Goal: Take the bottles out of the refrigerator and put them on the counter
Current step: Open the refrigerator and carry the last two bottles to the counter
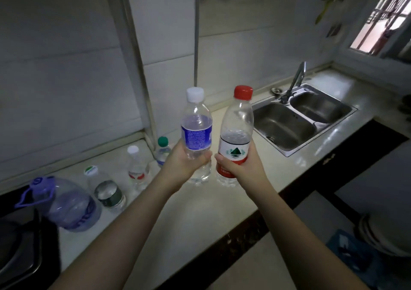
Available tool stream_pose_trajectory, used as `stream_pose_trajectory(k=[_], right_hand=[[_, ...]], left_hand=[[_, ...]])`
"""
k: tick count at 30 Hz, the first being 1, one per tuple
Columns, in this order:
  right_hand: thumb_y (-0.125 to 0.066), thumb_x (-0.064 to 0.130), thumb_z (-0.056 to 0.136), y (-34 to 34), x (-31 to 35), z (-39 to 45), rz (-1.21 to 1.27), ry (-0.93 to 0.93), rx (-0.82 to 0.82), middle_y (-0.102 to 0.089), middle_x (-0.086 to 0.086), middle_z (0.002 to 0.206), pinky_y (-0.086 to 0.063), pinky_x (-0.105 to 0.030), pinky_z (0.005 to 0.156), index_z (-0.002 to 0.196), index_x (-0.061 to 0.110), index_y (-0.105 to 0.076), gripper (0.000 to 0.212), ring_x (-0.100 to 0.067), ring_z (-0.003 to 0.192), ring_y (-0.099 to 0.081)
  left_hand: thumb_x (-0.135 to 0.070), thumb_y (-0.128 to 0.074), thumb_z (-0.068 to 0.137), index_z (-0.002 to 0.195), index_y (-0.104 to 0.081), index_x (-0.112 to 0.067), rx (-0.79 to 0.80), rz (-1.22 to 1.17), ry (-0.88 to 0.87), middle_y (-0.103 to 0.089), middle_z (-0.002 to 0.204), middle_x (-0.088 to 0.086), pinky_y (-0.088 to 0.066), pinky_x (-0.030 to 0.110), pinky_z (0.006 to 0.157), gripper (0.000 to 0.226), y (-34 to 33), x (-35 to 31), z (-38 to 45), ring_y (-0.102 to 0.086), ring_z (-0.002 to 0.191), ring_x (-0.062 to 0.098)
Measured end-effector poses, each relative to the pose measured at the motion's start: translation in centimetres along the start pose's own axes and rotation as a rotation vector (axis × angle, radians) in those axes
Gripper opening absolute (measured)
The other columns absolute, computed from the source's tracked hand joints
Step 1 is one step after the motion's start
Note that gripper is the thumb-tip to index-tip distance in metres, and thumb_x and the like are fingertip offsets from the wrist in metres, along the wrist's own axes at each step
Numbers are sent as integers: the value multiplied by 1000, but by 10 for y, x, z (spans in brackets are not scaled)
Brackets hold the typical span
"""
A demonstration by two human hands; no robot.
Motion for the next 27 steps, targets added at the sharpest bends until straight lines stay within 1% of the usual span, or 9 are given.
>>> stream_pose_trajectory(k=[4,6,9,12,15,17,20,23,27], right_hand=[[-85,33,72,-6,-29,24,-48,-34,85,-63,11,115,-53,-17,81,123,34,-45,65,-6,104,-64],[-84,31,74,-12,-46,37,-49,-72,144,-60,17,114,-51,-9,72,120,41,-42,63,0,101,-63],[-84,29,75,-21,-68,60,-32,-88,229,-60,17,114,-51,-8,68,123,38,-42,65,6,99,-63],[-85,28,73,-27,-95,83,19,-118,301,-63,14,115,-54,-14,72,124,38,-45,65,1,102,-64],[-85,31,72,-27,-123,109,-5,-137,393,-62,28,107,-53,-11,67,116,51,-43,64,6,101,-63],[-85,27,73,-23,-145,126,-16,-159,444,-62,33,104,-51,-8,66,111,58,-43,64,8,100,-62],[-82,21,75,-18,-173,146,-25,-193,480,-64,27,102,-52,-10,64,110,56,-45,62,3,96,-65],[-82,20,74,-19,-193,163,-21,-214,509,-63,26,101,-53,-13,63,112,49,-45,60,1,92,-66],[-84,37,63,-25,-210,186,-37,-237,509,-65,21,101,-52,-15,66,111,41,-47,61,2,90,-66]], left_hand=[[-28,-74,79,95,-58,-25,-11,50,43,-68,85,-5,-55,31,74,23,-2,41,18,-66,79,7],[-34,-76,80,110,-58,-27,-27,34,89,-70,99,-7,-57,38,85,36,-4,62,24,-67,92,9],[-49,-78,75,131,-50,-30,-87,23,110,-65,125,-7,-53,45,97,65,-11,78,36,-62,114,12],[-44,-79,74,133,-46,-41,-154,12,147,-60,129,-16,-52,36,97,68,-18,92,52,-57,119,4],[-44,-76,72,122,-43,-57,-265,39,208,-57,123,-29,-45,16,88,61,-23,104,65,-54,114,-10],[-43,-75,71,127,-45,-46,-313,35,267,-57,126,-22,-44,19,89,64,-30,118,72,-55,117,-2],[-36,-79,75,133,-46,-30,-383,75,348,-59,128,-10,-46,24,93,67,-39,139,83,-56,116,10],[-27,-80,78,130,-47,-26,-472,101,396,-60,118,-13,-43,14,82,61,-45,155,95,-58,110,10],[-31,-83,74,119,-48,-31,-600,139,446,-61,106,-17,-44,20,79,57,-50,168,113,-59,95,2]])
Point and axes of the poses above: each hand's wrist, its own z-axis towards the middle knuckle, its own y-axis out of the back of the hand, x = y × z, the point moved 6 cm from there along z, towards the middle knuckle
